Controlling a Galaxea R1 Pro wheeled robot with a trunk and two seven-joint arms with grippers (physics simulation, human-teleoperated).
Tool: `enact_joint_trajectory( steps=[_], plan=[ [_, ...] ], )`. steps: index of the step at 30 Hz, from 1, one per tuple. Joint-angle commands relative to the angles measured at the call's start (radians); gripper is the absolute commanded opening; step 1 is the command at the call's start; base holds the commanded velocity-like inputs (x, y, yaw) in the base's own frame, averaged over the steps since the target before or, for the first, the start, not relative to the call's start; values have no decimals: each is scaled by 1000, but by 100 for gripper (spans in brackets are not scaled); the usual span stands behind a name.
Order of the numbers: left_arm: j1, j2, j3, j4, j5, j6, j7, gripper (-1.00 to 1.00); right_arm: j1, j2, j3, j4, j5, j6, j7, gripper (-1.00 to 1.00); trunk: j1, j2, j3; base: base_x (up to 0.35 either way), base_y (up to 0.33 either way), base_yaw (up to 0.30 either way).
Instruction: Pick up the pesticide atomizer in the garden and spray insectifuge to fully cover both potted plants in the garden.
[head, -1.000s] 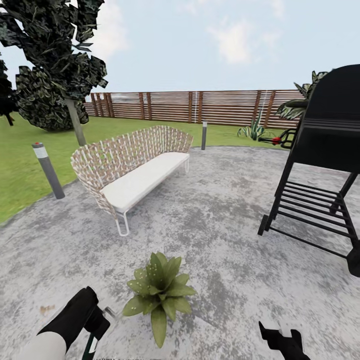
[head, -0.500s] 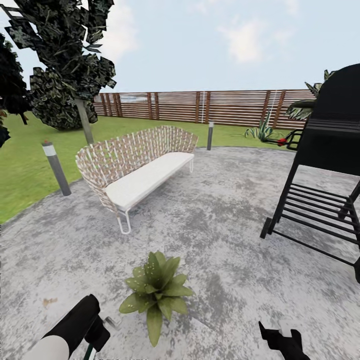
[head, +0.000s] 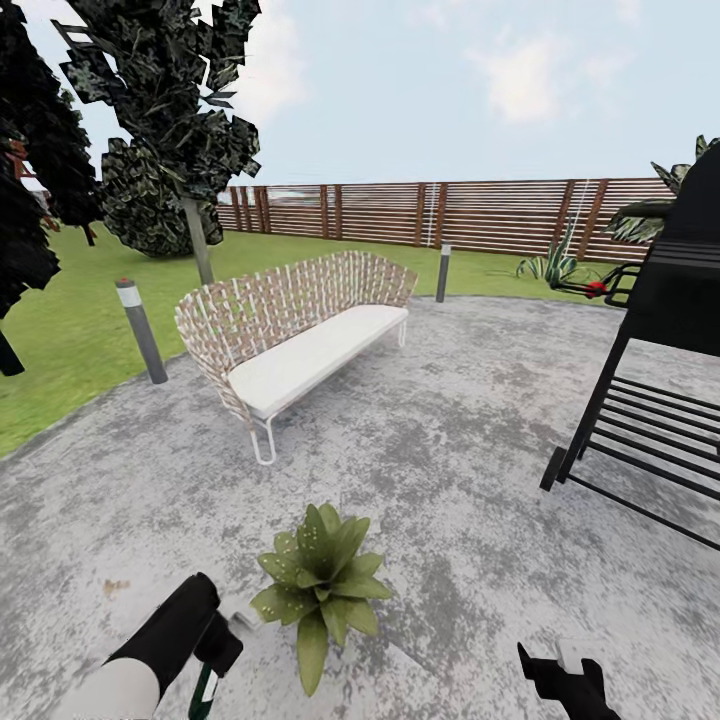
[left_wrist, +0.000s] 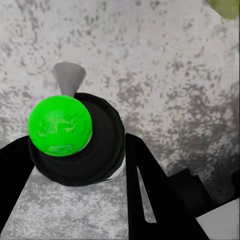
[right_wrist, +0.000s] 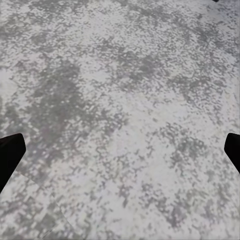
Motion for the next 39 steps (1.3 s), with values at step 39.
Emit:
enact_joint_trajectory(
  steps=[39],
  plan=[
    [1,52,-5,-25,-54,4,-172,-100,-1,0,-9,-2,7,-4,8,100,0,0,-1,5,-99,67]
  ],
)
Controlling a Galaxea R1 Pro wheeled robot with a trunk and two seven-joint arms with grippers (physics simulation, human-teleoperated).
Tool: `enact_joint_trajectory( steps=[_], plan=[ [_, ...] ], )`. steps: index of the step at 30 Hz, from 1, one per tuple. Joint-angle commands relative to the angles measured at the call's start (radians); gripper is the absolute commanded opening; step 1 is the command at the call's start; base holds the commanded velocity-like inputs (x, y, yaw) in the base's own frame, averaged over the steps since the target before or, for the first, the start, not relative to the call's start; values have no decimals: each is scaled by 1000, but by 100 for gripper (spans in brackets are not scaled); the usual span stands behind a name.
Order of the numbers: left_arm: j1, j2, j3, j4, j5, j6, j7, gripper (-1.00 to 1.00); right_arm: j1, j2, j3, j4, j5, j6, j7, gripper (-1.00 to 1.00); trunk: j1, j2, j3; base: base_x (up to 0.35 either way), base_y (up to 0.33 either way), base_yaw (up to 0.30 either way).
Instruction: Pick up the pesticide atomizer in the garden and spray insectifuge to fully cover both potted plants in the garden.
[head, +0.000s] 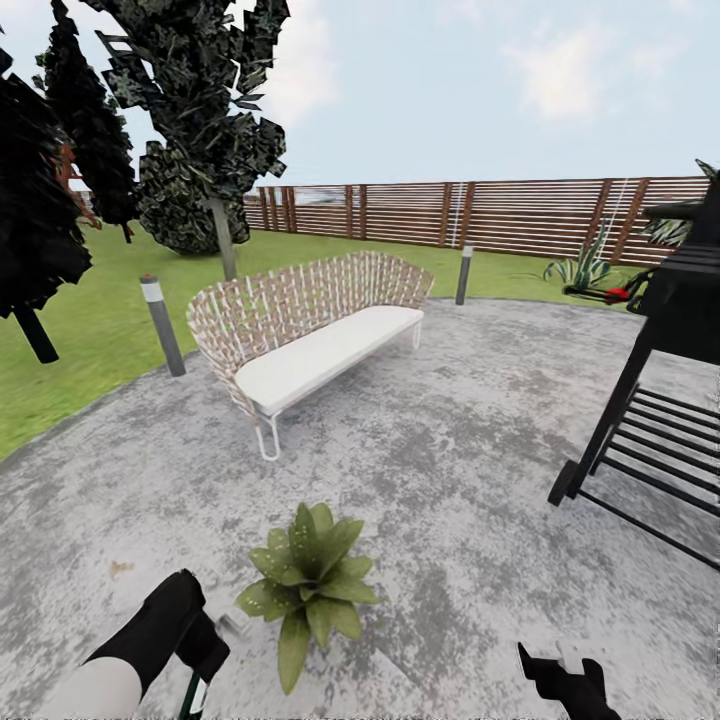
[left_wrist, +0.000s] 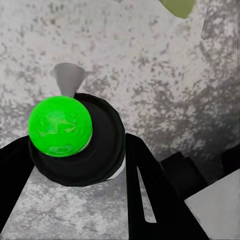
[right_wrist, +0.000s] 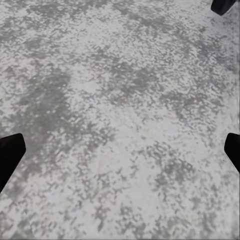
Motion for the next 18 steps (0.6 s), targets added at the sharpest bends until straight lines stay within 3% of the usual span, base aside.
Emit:
enact_joint_trajectory(
  steps=[1,4,10,15,18],
  plan=[
    [-1,-3,3,-4,-20,6,-10,-100,-1,1,-8,-1,6,-5,8,100,0,0,-1,-109,-270,0],
    [-2,-6,4,-5,-32,7,-12,-100,-1,2,-8,-1,6,-5,7,100,0,0,-1,-174,-243,98],
    [-3,-10,4,-5,-34,8,-13,-100,-1,2,-8,-1,6,-4,7,100,0,0,-1,-143,-242,262],
    [-4,-44,2,-5,-38,8,-13,-100,-1,3,-8,-1,6,-5,7,100,0,0,-1,52,-259,272],
    [-5,-51,-31,-5,-52,9,-35,-100,-1,2,-8,-1,6,-5,7,100,0,0,-1,39,-60,73]
  ],
)
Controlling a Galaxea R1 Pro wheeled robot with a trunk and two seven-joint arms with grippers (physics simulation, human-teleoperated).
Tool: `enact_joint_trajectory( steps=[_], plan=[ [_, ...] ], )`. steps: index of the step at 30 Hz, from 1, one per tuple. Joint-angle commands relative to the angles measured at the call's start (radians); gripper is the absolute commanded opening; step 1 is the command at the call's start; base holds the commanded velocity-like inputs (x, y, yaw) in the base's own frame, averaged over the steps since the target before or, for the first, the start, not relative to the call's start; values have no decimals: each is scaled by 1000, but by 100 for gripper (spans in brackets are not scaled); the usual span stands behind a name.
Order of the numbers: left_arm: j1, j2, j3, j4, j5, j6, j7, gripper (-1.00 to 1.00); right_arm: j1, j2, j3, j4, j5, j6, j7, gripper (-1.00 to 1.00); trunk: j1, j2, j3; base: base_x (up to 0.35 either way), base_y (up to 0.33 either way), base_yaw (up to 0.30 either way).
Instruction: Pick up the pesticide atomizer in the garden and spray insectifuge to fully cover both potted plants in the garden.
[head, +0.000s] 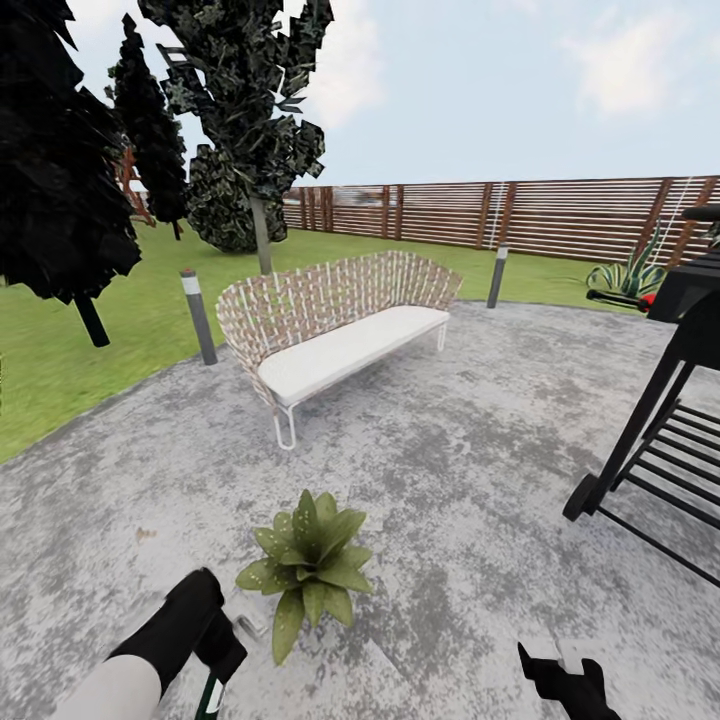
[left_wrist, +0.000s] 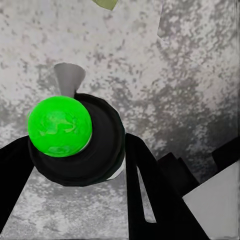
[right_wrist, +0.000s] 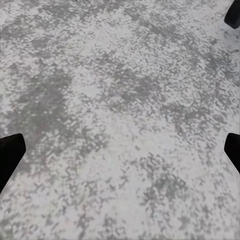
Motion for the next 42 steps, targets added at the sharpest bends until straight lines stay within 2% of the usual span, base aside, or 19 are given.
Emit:
enact_joint_trajectory(
  steps=[1,3,6,10,12,14,17,20,25,32,39,42],
  plan=[
    [-1,0,-11,-2,-12,3,-23,-100,-1,1,-9,-2,6,-4,8,100,0,0,-1,12,-19,23],
    [-3,8,-41,-2,-42,3,-95,-100,-1,1,-9,-2,6,-4,9,100,0,0,-1,4,-7,8],
    [-1,14,-51,0,-74,2,-166,-100,-1,0,-9,-2,6,-4,9,100,0,0,-1,1,-1,2],
    [6,15,-54,0,-118,1,-184,-100,-1,0,-9,-2,6,-4,8,100,0,0,-1,0,0,0],
    [3,16,-51,0,-122,1,-185,-100,-1,1,-8,-1,6,-4,9,100,0,0,-1,0,0,0],
    [-7,6,-48,-3,-122,3,-186,-100,-1,1,-8,0,7,-4,8,100,0,0,-1,0,0,0],
    [-34,-5,-46,-71,-112,23,-191,-100,-1,1,-8,0,6,-4,9,100,0,0,-1,0,0,0],
    [-40,-6,-47,-87,-116,50,-218,-100,-1,1,-8,0,6,-4,8,100,0,0,-1,0,0,0],
    [-25,1,-49,-77,-120,43,-226,-100,-1,1,-8,0,6,-4,9,100,0,0,-1,0,0,0],
    [45,9,-51,-74,-124,36,-224,-100,-1,1,-8,0,7,-4,8,100,0,0,-1,0,0,0],
    [63,43,-45,-63,-122,35,-222,-100,-1,1,-8,-2,6,-4,9,100,0,0,-1,0,0,0],
    [62,40,-45,-71,-122,37,-220,-100,-1,1,-8,-3,6,-5,9,100,0,0,-1,0,0,13]
  ],
)
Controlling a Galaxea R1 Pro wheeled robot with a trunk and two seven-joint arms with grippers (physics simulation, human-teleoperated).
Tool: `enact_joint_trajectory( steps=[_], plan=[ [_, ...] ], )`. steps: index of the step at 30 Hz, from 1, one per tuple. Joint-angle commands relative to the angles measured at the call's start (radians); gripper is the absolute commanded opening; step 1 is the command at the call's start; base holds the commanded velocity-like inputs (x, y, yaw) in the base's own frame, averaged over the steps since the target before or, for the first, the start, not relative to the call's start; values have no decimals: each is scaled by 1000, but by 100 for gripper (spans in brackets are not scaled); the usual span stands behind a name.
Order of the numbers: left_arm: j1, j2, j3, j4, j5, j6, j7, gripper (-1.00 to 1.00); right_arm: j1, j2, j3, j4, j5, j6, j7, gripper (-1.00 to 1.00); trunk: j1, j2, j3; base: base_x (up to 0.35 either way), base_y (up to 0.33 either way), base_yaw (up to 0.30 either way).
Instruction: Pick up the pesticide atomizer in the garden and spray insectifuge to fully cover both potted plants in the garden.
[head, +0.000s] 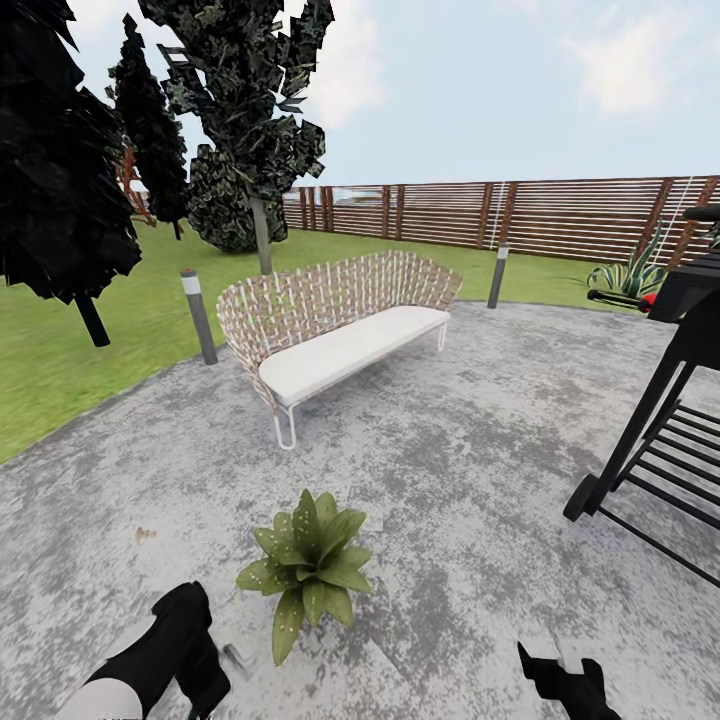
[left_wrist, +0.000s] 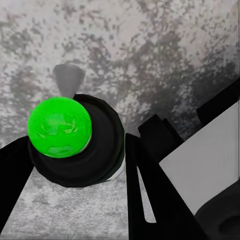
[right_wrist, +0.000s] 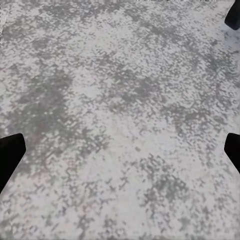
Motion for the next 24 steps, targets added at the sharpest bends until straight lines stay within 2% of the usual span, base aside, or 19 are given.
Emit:
enact_joint_trajectory(
  steps=[1,6,10,17,20,24],
  plan=[
    [-3,-3,-4,-5,-5,8,-6,-100,-1,1,-8,-2,6,-4,8,100,0,0,-1,0,0,137],
    [-13,-12,-4,-10,3,11,9,-100,-1,1,-8,-2,6,-4,8,100,0,0,-1,0,0,241],
    [-14,-17,-2,-10,7,12,61,-100,-1,1,-8,-2,6,-4,8,100,0,0,-1,0,0,242],
    [-13,-33,-2,-10,9,11,73,-100,-1,1,-9,-2,6,-4,8,100,0,0,-1,-83,-164,24],
    [-14,-34,1,-24,9,12,73,-100,-1,1,-8,-2,6,-4,8,100,0,0,-1,-28,-267,0],
    [-13,-35,4,-38,9,12,76,-100,-1,1,-8,-2,6,-4,8,100,0,0,-1,-66,-56,16]
  ],
)
